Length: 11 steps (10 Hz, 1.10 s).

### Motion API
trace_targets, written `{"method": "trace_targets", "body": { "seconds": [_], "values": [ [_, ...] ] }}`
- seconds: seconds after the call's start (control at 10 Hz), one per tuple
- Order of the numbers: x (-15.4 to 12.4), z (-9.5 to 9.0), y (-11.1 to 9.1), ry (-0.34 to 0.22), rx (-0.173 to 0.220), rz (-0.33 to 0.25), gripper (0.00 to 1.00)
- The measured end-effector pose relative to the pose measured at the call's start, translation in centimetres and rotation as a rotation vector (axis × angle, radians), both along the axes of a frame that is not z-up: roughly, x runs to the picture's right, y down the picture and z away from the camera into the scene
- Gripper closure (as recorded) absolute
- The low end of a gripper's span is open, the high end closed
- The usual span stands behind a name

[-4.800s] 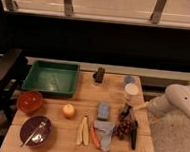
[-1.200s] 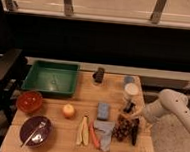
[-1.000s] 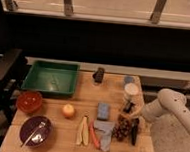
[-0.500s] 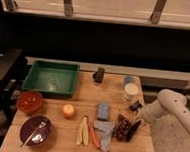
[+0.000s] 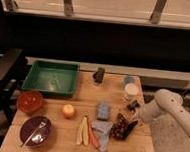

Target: Place brush in paper cup

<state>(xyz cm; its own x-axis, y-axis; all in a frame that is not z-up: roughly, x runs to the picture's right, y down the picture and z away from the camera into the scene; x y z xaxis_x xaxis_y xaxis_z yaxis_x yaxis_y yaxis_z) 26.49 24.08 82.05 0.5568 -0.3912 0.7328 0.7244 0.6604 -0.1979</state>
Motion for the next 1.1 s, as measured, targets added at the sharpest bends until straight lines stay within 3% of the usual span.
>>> {"method": "trace_targets", "body": {
  "seconds": [0.3,0.7,1.1],
  "values": [
    [-0.3,-1.4,-1.8,0.058,0.039,0.018,0.94],
    [4.5,-4.7,-4.7,0.156,0.093,0.034,0.94],
    [9.4,-4.9,-3.9,0.266,0.110,0.055,0.94]
  ]
}}
